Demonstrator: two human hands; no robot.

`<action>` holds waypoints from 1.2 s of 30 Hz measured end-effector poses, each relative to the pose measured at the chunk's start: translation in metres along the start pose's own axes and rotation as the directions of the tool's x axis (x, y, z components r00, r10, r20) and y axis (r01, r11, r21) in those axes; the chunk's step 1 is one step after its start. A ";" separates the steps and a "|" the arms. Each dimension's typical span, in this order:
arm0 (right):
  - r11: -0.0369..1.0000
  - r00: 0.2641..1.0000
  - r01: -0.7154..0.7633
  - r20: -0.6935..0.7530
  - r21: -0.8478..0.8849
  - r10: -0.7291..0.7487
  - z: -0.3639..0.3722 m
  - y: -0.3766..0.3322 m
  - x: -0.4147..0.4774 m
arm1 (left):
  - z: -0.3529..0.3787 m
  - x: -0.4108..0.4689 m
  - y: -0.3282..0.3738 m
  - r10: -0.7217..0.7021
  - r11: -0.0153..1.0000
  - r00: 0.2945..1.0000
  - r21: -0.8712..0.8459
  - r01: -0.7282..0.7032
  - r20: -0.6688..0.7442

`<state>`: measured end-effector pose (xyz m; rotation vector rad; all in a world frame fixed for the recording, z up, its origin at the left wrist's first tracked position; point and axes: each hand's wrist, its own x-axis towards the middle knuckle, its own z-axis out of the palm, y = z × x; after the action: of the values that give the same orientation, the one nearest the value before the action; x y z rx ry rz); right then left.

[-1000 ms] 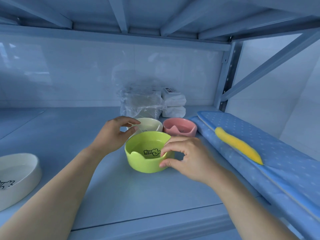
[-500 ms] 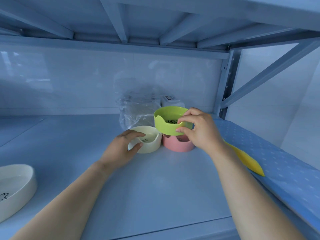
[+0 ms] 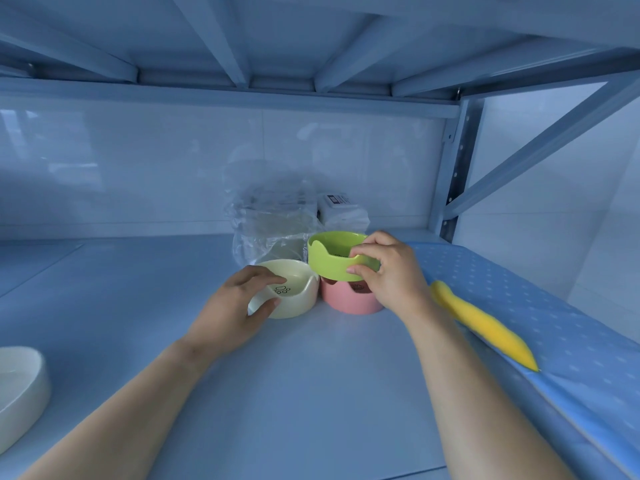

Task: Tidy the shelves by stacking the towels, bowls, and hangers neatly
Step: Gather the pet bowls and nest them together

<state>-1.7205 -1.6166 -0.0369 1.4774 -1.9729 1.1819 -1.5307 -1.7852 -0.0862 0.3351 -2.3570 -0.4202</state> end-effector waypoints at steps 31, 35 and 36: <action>0.979 0.981 -0.192 -0.011 -0.075 0.192 0.005 0.028 -0.007 | 0.063 0.081 0.062 0.049 0.999 0.992 0.017 -0.047 -0.117; 0.971 0.974 -0.222 0.031 -0.086 0.226 0.007 0.027 -0.008 | 0.064 0.079 0.061 0.054 0.998 0.993 0.022 -0.052 -0.102; 0.970 0.973 -0.224 0.034 -0.091 0.228 0.006 0.026 -0.008 | 0.064 0.078 0.060 0.062 0.998 0.993 0.023 -0.061 -0.099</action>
<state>-1.7405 -1.6152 -0.0562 1.2721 -2.2414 1.1448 -1.6382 -1.7446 -0.0600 0.2853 -2.2693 -0.3431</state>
